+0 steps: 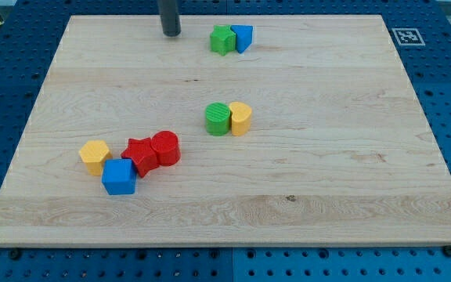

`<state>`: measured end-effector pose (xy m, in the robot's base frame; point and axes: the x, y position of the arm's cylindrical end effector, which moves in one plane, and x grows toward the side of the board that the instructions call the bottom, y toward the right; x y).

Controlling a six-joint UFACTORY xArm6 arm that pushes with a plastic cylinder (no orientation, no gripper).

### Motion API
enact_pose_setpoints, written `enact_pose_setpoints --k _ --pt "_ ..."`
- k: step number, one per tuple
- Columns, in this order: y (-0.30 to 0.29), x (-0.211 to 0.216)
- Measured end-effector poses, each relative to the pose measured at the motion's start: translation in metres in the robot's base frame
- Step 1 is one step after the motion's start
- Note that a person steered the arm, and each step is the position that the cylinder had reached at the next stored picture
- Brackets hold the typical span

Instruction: Move green star towards the green circle and yellow heart

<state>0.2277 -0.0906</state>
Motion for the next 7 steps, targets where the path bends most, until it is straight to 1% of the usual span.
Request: enact_pose_setpoints --k 1,2,3,4,5,6,7 --pt "0.019 -0.005" --pt "0.022 -0.005" --pt "0.052 -0.004" --pt "0.061 0.002" --pt "0.062 0.021" --pt "0.063 0.024" --pt "0.089 0.016"
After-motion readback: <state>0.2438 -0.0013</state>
